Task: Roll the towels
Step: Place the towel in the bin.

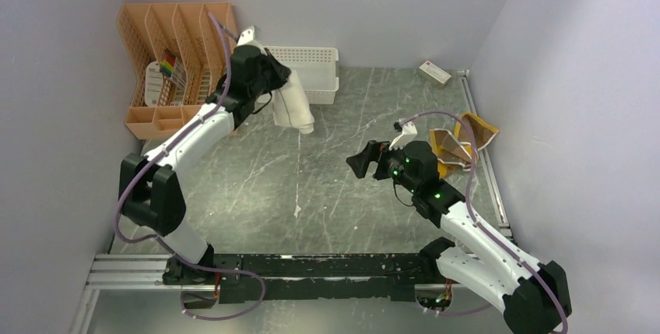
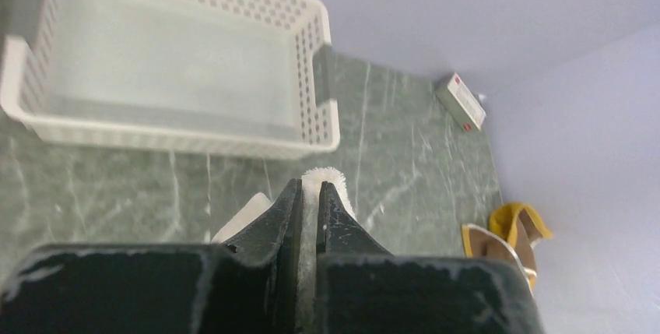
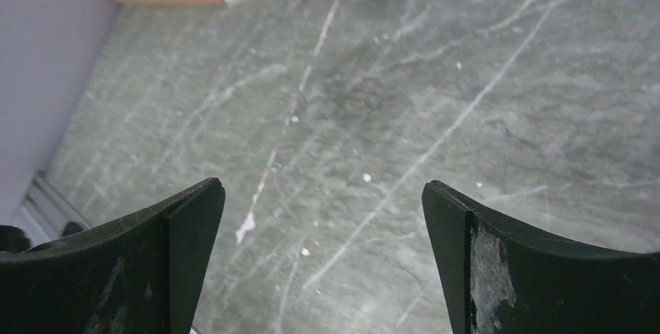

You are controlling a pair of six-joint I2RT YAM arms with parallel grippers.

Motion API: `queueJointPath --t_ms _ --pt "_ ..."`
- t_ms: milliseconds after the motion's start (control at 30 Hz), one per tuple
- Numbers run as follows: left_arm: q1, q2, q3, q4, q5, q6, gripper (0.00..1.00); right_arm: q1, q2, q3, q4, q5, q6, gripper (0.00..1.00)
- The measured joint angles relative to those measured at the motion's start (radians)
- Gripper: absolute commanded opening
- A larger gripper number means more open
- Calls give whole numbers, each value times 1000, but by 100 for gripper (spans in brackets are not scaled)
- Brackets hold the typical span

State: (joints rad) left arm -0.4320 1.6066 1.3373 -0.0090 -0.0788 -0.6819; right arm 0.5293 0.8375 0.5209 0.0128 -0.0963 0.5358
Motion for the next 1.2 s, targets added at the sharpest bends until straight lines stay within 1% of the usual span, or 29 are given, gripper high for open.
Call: queueJointPath --t_ms 133,267,400,567,667,733,800,900,1067,1200 --pt "32 81 135 -23 -31 78 7 0 61 9 -43 -2 -39 100" --pt "71 243 369 -52 -45 172 7 0 72 37 -77 -6 -63 100" --pt "118 430 619 -82 -55 277 7 0 35 43 -105 -12 -68 100" --pt "170 606 826 -131 -59 385 7 0 -45 26 -164 -10 -68 100" --pt "189 651 840 -119 -56 443 7 0 -74 24 -208 -2 -71 100" --pt "201 652 777 -65 -42 472 7 0 -82 24 -233 3 -74 100" --pt "207 657 741 -32 -8 483 7 0 -83 24 -251 4 -79 100" --pt "208 684 750 -8 55 480 7 0 -76 24 -267 3 -83 100" --pt "208 716 787 66 201 431 7 0 -71 23 -273 3 -83 100" --pt "216 774 889 155 359 325 7 0 -73 15 -275 3 -83 100"
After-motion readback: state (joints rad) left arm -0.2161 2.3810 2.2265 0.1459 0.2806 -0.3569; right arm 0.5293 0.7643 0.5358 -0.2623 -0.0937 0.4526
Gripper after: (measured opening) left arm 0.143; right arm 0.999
